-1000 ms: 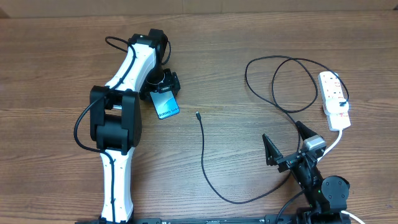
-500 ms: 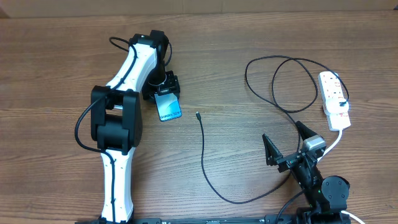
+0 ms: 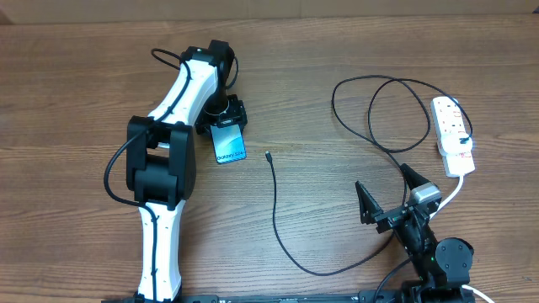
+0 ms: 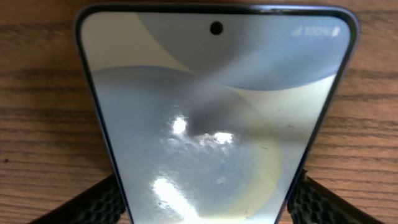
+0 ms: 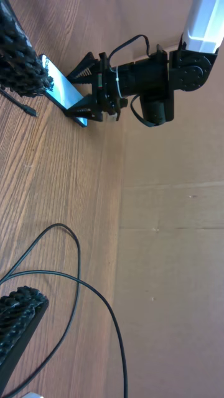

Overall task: Plug charger to phone and switch on socket
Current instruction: 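Lower the left gripper and grasp the phone's top edge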

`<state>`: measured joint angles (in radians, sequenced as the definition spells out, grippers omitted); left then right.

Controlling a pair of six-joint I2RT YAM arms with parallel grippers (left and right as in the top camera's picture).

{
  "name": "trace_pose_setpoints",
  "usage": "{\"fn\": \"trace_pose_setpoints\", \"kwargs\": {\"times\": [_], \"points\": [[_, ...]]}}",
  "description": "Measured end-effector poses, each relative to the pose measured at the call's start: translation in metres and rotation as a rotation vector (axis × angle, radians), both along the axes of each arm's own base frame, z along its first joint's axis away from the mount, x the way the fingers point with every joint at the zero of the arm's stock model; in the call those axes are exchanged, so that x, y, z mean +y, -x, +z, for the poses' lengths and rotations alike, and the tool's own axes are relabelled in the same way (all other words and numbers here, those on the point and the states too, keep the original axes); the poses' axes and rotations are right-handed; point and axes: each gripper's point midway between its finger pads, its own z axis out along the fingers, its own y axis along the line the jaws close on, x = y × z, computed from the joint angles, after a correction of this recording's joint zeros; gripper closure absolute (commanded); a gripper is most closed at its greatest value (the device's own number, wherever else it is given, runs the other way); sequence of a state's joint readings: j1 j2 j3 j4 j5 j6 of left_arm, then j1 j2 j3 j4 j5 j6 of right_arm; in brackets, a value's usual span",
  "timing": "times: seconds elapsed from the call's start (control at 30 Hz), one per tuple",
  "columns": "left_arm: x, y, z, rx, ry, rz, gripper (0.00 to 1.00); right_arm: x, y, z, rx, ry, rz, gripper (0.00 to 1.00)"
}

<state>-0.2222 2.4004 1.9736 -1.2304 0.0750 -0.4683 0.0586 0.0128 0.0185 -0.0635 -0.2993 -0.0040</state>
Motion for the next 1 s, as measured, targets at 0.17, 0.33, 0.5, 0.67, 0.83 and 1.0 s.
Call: {"fn": "trace_pose_setpoints", "kwargs": {"times": [0.17,0.33,0.5,0.67,0.83,1.0], "points": [[-0.001,0.0,0.001,0.003,0.025,-0.005,0.41,0.0,0.0,0.0,0.0,0.0,0.0,0.0],[-0.004,0.0,0.004,0.011,0.046,-0.013,0.37,0.0,0.0,0.0,0.0,0.0,0.0,0.0],[-0.01,0.001,0.006,0.044,0.073,-0.016,0.36,0.0,0.0,0.0,0.0,0.0,0.0,0.0],[-0.014,0.005,0.008,0.076,0.091,-0.016,0.36,0.0,0.0,0.0,0.0,0.0,0.0,0.0],[-0.016,0.004,0.016,0.078,0.103,-0.028,0.35,0.0,0.0,0.0,0.0,0.0,0.0,0.0],[-0.017,-0.001,0.026,0.06,0.109,-0.042,0.34,0.0,0.0,0.0,0.0,0.0,0.0,0.0]]}}
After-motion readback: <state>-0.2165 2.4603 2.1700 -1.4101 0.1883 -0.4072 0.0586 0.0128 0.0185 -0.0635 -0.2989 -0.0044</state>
